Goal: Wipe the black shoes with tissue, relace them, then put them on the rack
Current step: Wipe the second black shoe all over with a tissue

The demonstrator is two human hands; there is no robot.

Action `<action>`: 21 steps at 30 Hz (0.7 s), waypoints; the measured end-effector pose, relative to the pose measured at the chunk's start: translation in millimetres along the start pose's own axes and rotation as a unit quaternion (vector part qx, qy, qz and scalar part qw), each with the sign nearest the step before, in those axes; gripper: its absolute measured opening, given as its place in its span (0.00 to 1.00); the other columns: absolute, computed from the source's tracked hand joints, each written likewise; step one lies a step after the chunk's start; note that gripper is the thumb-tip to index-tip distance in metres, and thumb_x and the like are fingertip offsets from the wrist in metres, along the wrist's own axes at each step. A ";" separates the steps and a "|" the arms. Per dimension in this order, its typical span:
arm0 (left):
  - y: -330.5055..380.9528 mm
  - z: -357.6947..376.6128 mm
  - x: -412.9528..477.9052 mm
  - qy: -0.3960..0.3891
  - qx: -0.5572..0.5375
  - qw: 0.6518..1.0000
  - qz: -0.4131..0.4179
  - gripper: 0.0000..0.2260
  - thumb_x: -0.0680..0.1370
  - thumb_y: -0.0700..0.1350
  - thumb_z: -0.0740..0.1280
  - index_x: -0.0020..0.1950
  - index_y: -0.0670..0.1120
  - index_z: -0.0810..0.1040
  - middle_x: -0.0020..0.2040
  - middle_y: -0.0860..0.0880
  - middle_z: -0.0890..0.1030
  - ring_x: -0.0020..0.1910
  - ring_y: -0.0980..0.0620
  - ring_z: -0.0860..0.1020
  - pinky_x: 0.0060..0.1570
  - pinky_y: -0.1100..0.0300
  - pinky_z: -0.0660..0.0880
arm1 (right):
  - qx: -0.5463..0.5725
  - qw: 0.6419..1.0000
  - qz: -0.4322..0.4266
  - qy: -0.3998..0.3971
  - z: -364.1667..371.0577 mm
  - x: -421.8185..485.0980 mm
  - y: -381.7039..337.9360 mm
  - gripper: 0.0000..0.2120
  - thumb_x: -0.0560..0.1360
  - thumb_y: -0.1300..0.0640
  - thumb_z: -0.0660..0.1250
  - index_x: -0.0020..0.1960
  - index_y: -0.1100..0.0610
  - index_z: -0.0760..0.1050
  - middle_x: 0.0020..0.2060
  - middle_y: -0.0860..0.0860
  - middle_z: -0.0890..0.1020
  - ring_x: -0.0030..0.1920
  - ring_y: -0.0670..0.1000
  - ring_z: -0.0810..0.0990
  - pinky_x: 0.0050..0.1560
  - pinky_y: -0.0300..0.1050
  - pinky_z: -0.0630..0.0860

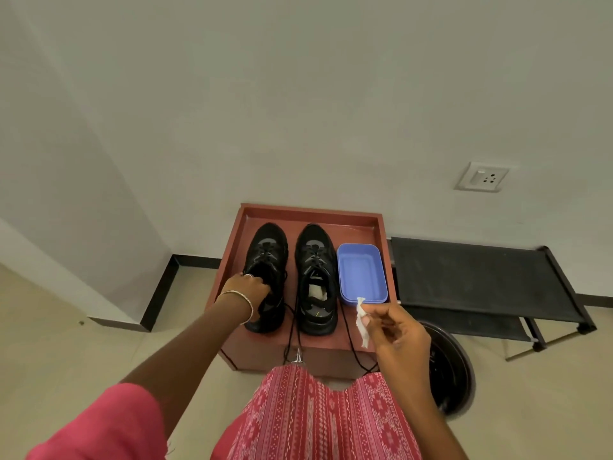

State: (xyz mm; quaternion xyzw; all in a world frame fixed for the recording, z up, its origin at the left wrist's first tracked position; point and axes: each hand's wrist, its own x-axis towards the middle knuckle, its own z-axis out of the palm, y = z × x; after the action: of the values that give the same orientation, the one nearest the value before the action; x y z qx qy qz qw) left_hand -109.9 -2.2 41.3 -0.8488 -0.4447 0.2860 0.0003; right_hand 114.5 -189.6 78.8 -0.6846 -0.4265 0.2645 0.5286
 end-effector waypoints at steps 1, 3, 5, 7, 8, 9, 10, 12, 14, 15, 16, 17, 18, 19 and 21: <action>4.2 -2.3 1.7 0.007 -0.051 0.999 -0.014 0.27 0.72 0.54 0.74 0.68 0.50 0.73 0.63 0.48 0.76 0.62 0.44 0.76 0.59 0.50 0.76 | 0.003 1.000 0.004 0.002 1.0 2.3 0.4 0.12 0.74 0.67 0.73 0.48 0.50 0.84 0.43 0.43 0.85 0.45 0.46 0.84 0.47 0.49 0.82; 16.1 -11.6 7.1 0.072 -0.233 0.969 -0.036 0.27 0.69 0.57 0.75 0.63 0.49 0.73 0.60 0.49 0.76 0.59 0.45 0.77 0.56 0.49 0.77 | 0.015 1.000 0.014 0.006 2.9 7.2 0.8 0.12 0.74 0.67 0.73 0.48 0.49 0.84 0.43 0.43 0.86 0.45 0.46 0.84 0.47 0.49 0.82; 36.1 -25.6 13.0 0.167 -0.467 0.865 -0.080 0.18 0.72 0.53 0.74 0.57 0.47 0.76 0.55 0.48 0.79 0.53 0.48 0.79 0.55 0.51 0.78 | 0.042 0.998 0.038 0.015 3.7 11.9 1.4 0.11 0.74 0.66 0.74 0.47 0.50 0.84 0.43 0.44 0.86 0.45 0.46 0.84 0.49 0.49 0.82; 58.6 -47.7 21.3 0.151 -0.752 0.616 -0.179 0.07 0.78 0.45 0.69 0.51 0.42 0.79 0.47 0.45 0.82 0.45 0.48 0.81 0.53 0.51 0.80 | 0.080 0.994 0.074 0.032 3.1 17.1 4.6 0.10 0.74 0.65 0.74 0.48 0.51 0.84 0.44 0.47 0.87 0.47 0.48 0.85 0.52 0.52 0.82; 69.1 -57.2 27.6 0.085 -0.857 0.465 -0.205 0.06 0.80 0.41 0.66 0.51 0.38 0.78 0.47 0.43 0.81 0.44 0.45 0.81 0.53 0.51 0.80 | 0.099 0.990 0.092 0.039 2.2 19.3 5.9 0.09 0.74 0.65 0.74 0.48 0.52 0.84 0.44 0.48 0.87 0.47 0.50 0.85 0.53 0.53 0.82; 77.7 -62.8 33.5 0.020 -0.914 0.344 -0.213 0.08 0.81 0.39 0.64 0.55 0.35 0.77 0.50 0.40 0.79 0.48 0.42 0.81 0.54 0.50 0.80 | 0.117 0.986 0.108 0.044 0.8 21.1 6.9 0.09 0.74 0.66 0.73 0.49 0.53 0.84 0.44 0.50 0.87 0.48 0.53 0.85 0.54 0.54 0.81; 84.2 -63.7 39.6 -0.023 -0.939 0.264 -0.218 0.12 0.82 0.40 0.63 0.61 0.33 0.74 0.55 0.37 0.78 0.54 0.39 0.79 0.57 0.48 0.78 | 0.132 0.982 0.124 0.047 -1.6 22.4 7.9 0.09 0.74 0.66 0.73 0.49 0.53 0.85 0.44 0.51 0.87 0.48 0.56 0.85 0.54 0.55 0.81; 94.5 -58.7 49.9 -0.049 -0.959 0.162 -0.229 0.19 0.81 0.42 0.63 0.69 0.34 0.71 0.62 0.36 0.77 0.60 0.37 0.77 0.61 0.46 0.74 | 0.144 0.978 0.145 0.045 -9.4 23.5 10.2 0.09 0.75 0.65 0.73 0.49 0.53 0.84 0.43 0.52 0.87 0.48 0.56 0.85 0.51 0.52 0.82; 101.9 -53.6 58.2 -0.047 -0.964 0.092 -0.245 0.21 0.80 0.47 0.65 0.70 0.39 0.72 0.65 0.38 0.77 0.63 0.40 0.76 0.66 0.46 0.71 | 0.143 0.976 0.157 0.038 -17.6 22.7 11.6 0.09 0.75 0.65 0.72 0.50 0.52 0.84 0.43 0.51 0.87 0.47 0.53 0.86 0.44 0.44 0.82; 106.4 -53.4 60.8 -0.045 -0.964 0.070 -0.252 0.22 0.80 0.49 0.66 0.71 0.40 0.72 0.67 0.39 0.76 0.66 0.41 0.75 0.68 0.48 0.69 | 0.141 0.976 0.163 0.037 -21.0 22.4 12.6 0.09 0.75 0.64 0.72 0.50 0.52 0.84 0.43 0.51 0.87 0.46 0.52 0.86 0.42 0.42 0.82; 111.2 -55.2 62.3 -0.039 -0.966 0.050 -0.252 0.23 0.79 0.51 0.66 0.71 0.40 0.72 0.69 0.39 0.75 0.67 0.42 0.74 0.69 0.49 0.69 | 0.138 0.975 0.168 0.037 -24.3 22.4 13.6 0.09 0.75 0.65 0.72 0.50 0.52 0.84 0.43 0.51 0.87 0.46 0.51 0.86 0.41 0.41 0.81; 116.0 -58.1 64.3 -0.025 -0.964 0.044 -0.260 0.24 0.79 0.52 0.67 0.70 0.39 0.72 0.69 0.40 0.75 0.67 0.42 0.74 0.65 0.51 0.70 | 0.138 0.974 0.173 0.040 -27.0 22.3 14.3 0.09 0.75 0.65 0.72 0.50 0.53 0.84 0.42 0.52 0.87 0.45 0.51 0.86 0.39 0.39 0.81; 120.6 -61.8 66.4 -0.014 -0.963 0.042 -0.267 0.24 0.80 0.52 0.67 0.70 0.39 0.72 0.69 0.41 0.75 0.67 0.43 0.74 0.61 0.52 0.71 | 0.136 0.974 0.175 0.042 -29.1 22.2 13.4 0.09 0.75 0.66 0.72 0.50 0.54 0.84 0.41 0.52 0.87 0.43 0.50 0.86 0.37 0.37 0.80; 124.4 -65.4 68.7 -0.008 -0.961 0.044 -0.274 0.25 0.80 0.53 0.67 0.71 0.38 0.72 0.68 0.42 0.76 0.67 0.43 0.75 0.57 0.53 0.70 | 0.128 0.975 0.173 0.045 -30.8 22.1 12.6 0.09 0.75 0.66 0.72 0.50 0.54 0.84 0.40 0.51 0.87 0.41 0.49 0.86 0.36 0.35 0.80; 127.6 -72.5 70.8 -0.005 -0.957 0.053 -0.284 0.28 0.79 0.55 0.68 0.71 0.39 0.71 0.68 0.44 0.76 0.68 0.43 0.74 0.56 0.52 0.70 | 0.099 0.981 0.160 0.041 -34.5 21.6 10.2 0.08 0.75 0.65 0.72 0.51 0.55 0.84 0.40 0.49 0.87 0.41 0.48 0.86 0.38 0.33 0.79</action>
State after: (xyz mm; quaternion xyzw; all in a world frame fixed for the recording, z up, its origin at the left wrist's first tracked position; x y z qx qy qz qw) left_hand 52.8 -7.5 35.1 0.0823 -0.5388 -0.4060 -0.7335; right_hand 156.4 -188.9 81.3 -0.6985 -0.2609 0.3585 0.5617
